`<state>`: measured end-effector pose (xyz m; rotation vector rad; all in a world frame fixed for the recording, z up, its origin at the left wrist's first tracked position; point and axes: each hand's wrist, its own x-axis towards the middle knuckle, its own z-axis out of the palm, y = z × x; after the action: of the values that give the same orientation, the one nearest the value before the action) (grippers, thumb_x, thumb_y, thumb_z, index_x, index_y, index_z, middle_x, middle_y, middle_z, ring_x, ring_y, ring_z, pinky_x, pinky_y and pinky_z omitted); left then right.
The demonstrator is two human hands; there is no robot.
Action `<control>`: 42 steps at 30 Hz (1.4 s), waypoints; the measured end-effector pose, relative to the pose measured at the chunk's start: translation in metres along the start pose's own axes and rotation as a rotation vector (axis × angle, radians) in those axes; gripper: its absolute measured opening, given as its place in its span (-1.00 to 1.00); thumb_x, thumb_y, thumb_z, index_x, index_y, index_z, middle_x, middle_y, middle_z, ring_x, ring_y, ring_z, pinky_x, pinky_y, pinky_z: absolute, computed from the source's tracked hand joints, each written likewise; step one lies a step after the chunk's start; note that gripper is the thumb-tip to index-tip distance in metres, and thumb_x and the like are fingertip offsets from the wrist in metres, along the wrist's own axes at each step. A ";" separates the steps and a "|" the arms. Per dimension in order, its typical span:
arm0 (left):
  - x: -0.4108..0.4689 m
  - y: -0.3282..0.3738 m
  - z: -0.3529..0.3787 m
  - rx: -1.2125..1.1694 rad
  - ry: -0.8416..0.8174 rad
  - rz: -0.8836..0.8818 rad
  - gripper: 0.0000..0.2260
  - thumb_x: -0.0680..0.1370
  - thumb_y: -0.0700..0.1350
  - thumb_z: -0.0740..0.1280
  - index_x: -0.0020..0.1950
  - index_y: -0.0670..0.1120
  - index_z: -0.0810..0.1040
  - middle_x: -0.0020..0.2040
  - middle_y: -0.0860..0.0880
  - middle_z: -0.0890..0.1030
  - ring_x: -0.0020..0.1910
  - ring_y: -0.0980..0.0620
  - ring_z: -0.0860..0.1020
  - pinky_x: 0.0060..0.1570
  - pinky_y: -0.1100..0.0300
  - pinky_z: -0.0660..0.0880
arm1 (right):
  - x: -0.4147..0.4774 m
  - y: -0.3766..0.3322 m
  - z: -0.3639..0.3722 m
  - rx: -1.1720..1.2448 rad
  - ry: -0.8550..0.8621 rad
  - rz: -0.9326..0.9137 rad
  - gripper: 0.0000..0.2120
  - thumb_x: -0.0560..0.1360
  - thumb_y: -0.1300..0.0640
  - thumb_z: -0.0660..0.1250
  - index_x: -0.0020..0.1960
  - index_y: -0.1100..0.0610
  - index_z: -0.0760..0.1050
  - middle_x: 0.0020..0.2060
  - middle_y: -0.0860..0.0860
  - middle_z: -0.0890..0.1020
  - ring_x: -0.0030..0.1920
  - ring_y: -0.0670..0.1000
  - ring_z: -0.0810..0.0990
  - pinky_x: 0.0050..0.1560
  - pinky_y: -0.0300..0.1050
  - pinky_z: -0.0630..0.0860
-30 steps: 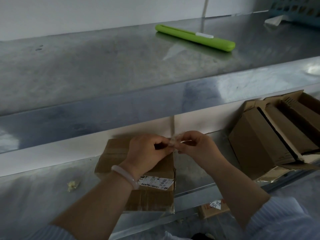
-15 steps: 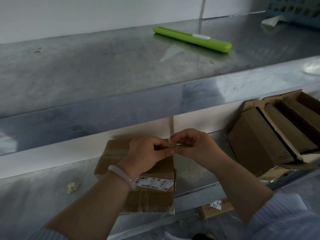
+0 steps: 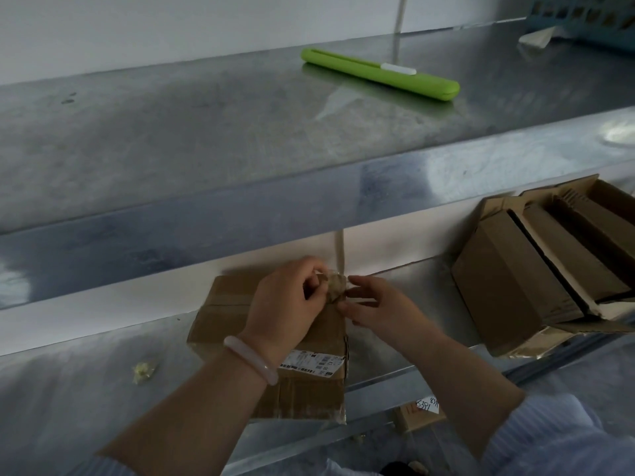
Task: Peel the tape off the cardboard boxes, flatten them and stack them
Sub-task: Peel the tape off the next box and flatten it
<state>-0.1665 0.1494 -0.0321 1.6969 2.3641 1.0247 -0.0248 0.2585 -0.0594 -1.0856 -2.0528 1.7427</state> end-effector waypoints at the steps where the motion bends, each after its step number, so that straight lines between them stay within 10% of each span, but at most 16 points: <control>1: 0.000 0.001 0.000 0.046 -0.010 0.049 -0.87 0.50 -0.16 0.40 0.03 0.01 0.62 -0.17 0.14 0.54 -0.21 0.21 0.50 -0.19 0.40 0.44 | 0.000 0.003 0.002 0.020 -0.002 0.009 -0.49 0.43 0.02 0.50 0.34 0.02 0.46 0.11 -0.12 0.62 0.07 -0.11 0.62 0.18 -0.01 0.57; 13: 0.015 0.006 -0.010 0.227 -0.189 0.086 -0.68 0.41 0.31 0.33 -0.07 0.09 0.59 -0.15 0.16 0.51 -0.19 0.20 0.47 -0.20 0.26 0.45 | -0.003 0.022 0.007 -0.100 -0.249 -0.048 0.22 0.08 -0.31 0.57 0.54 -0.09 -0.02 0.43 -0.17 0.31 0.41 -0.14 0.28 0.09 -0.47 0.30; 25: 0.015 0.020 0.002 0.429 -0.107 0.140 -0.83 0.58 0.01 0.22 -0.10 0.03 0.58 -0.19 0.10 0.54 -0.24 0.11 0.49 -0.27 0.20 0.48 | -0.005 0.024 0.012 -0.122 -0.121 -0.115 0.09 0.16 -0.20 0.62 0.51 -0.06 0.09 0.36 -0.19 0.35 0.35 -0.19 0.32 0.16 -0.46 0.28; 35: 0.008 0.008 0.002 0.108 -0.030 -0.180 -0.91 0.56 0.00 0.30 -0.08 0.01 0.54 -0.19 0.13 0.56 -0.20 0.18 0.51 -0.24 0.22 0.47 | -0.009 0.034 0.022 -0.064 -0.084 -0.132 0.06 0.06 -0.33 0.56 0.43 -0.18 0.14 0.34 -0.20 0.36 0.36 -0.16 0.35 0.31 -0.18 0.40; 42: 0.006 0.010 -0.007 0.088 -0.155 -0.015 -0.92 0.51 0.07 0.33 -0.12 0.10 0.57 -0.21 0.20 0.54 -0.17 0.26 0.51 -0.22 0.39 0.42 | -0.015 0.036 0.013 -0.083 -0.152 -0.153 0.08 0.10 -0.37 0.55 0.48 -0.17 0.12 0.39 -0.20 0.35 0.39 -0.18 0.32 0.39 -0.09 0.36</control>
<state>-0.1634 0.1526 -0.0196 1.7160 2.3512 0.7666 -0.0087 0.2389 -0.0915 -0.8150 -2.2512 1.7260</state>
